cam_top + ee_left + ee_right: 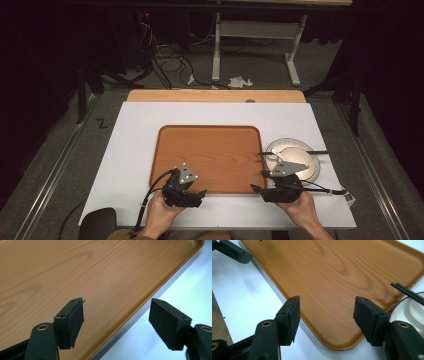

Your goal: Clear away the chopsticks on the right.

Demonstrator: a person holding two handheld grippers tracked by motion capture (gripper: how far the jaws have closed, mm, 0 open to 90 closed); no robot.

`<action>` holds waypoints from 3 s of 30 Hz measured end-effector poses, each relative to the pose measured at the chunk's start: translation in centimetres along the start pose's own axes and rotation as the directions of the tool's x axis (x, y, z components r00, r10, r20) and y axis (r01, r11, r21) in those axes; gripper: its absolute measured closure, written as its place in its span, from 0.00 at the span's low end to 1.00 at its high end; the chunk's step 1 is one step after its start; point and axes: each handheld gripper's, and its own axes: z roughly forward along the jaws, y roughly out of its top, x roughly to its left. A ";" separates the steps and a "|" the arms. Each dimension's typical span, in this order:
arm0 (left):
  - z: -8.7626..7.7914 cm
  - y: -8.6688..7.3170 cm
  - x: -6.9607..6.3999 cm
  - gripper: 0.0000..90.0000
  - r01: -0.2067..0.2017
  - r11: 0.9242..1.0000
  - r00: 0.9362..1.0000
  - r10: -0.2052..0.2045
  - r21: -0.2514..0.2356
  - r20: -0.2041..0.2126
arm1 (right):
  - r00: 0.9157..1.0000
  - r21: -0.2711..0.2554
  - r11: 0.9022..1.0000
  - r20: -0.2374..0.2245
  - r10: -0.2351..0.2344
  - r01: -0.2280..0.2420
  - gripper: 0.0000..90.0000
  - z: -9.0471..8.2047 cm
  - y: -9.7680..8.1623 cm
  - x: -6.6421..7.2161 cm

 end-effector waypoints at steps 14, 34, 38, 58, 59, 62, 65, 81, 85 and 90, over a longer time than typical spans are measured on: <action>-0.1 0.0 0.0 0.31 -0.006 1.000 1.000 0.006 -0.005 -0.009 | 0.999 -0.033 0.999 0.052 -0.005 0.007 0.52 -2.2 0.3 -1.1; -0.1 0.0 0.1 0.31 -0.004 1.000 1.000 0.004 -0.004 -0.011 | 0.996 -0.097 0.995 0.081 0.040 -0.032 0.56 -4.2 0.3 -2.6; -0.1 0.1 0.2 0.31 0.002 1.000 1.000 -0.002 -0.006 -0.009 | 0.995 -0.112 0.992 0.077 0.061 -0.052 0.56 -4.5 0.3 -3.0; -0.6 0.0 0.6 0.31 0.031 0.999 0.999 -0.032 -0.033 -0.013 | 0.973 -0.155 0.976 0.150 0.174 -0.151 0.54 -6.5 -0.2 -6.5; -0.6 0.0 0.6 0.31 0.032 0.999 0.999 -0.032 -0.032 -0.013 | 0.972 -0.156 0.976 0.154 0.176 -0.152 0.54 -6.5 -0.2 -6.7; -0.6 0.0 0.6 0.31 0.030 0.999 0.999 -0.031 -0.029 -0.012 | 0.970 -0.152 0.975 0.159 0.186 -0.162 0.56 -6.6 -0.1 -7.2; -0.5 0.0 0.6 0.31 0.033 0.999 0.999 -0.033 -0.025 -0.009 | 0.967 -0.142 0.978 0.179 0.179 -0.154 0.59 -6.5 0.2 -7.9; -0.4 0.0 0.6 0.31 0.035 0.999 0.999 -0.035 -0.022 -0.012 | 0.941 -0.099 0.974 0.254 0.225 -0.206 0.73 -6.4 0.0 -12.3; -0.4 -0.1 0.7 0.31 0.045 0.999 0.999 -0.045 -0.016 -0.017 | 0.930 -0.097 0.967 0.269 0.252 -0.234 0.75 -6.3 -0.7 -13.7; -1.1 -0.8 0.8 0.31 0.059 0.998 0.998 -0.059 -0.017 -0.033 | 0.912 -0.050 0.965 0.319 0.260 -0.258 0.75 -5.6 -1.6 -15.6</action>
